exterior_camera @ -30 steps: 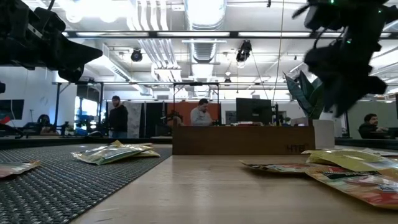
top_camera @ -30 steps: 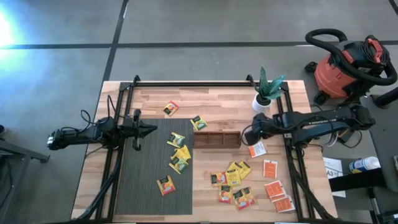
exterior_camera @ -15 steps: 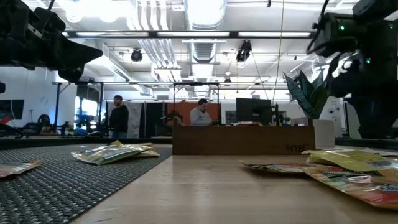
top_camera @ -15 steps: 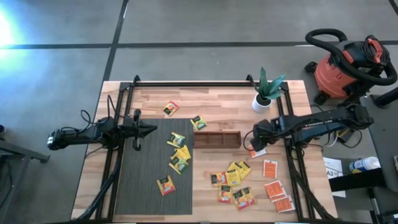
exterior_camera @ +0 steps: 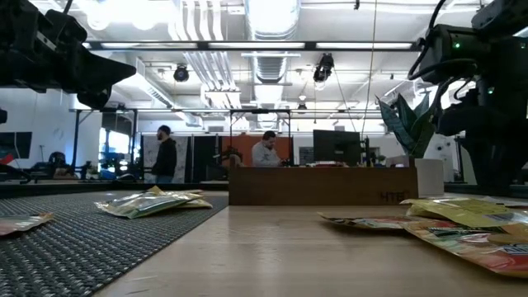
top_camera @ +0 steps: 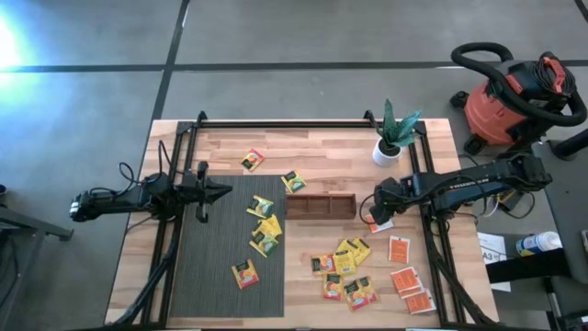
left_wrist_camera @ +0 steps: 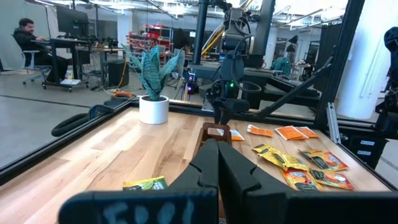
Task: Pick & Place Tea
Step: Put the orange tea bag into the left section of the wooden organizer
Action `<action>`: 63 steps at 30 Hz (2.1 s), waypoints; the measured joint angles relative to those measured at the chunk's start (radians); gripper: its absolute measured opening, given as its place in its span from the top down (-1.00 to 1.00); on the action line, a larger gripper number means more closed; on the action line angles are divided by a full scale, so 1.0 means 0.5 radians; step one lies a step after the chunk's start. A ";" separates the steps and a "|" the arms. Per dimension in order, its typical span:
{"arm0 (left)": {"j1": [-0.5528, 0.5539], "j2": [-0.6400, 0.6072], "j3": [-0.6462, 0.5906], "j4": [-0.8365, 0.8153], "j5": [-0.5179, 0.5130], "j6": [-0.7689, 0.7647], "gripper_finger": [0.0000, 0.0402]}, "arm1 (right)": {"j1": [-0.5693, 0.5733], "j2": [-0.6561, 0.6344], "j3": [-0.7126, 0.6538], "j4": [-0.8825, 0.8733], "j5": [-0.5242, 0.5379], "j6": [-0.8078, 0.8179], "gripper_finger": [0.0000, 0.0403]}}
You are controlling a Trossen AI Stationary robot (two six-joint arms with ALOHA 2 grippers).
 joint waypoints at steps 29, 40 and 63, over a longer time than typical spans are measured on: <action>0.003 0.021 0.000 0.532 -0.758 -1.672 1.00 | -0.001 -0.004 0.322 0.095 0.387 -0.071 0.15; 0.021 0.173 0.001 0.785 -0.941 -1.689 1.00 | -0.206 0.004 0.495 0.402 0.484 -0.212 0.15; 0.225 1.117 0.536 0.343 -1.042 -1.301 0.60 | -0.461 0.133 0.494 1.195 0.255 -0.567 0.15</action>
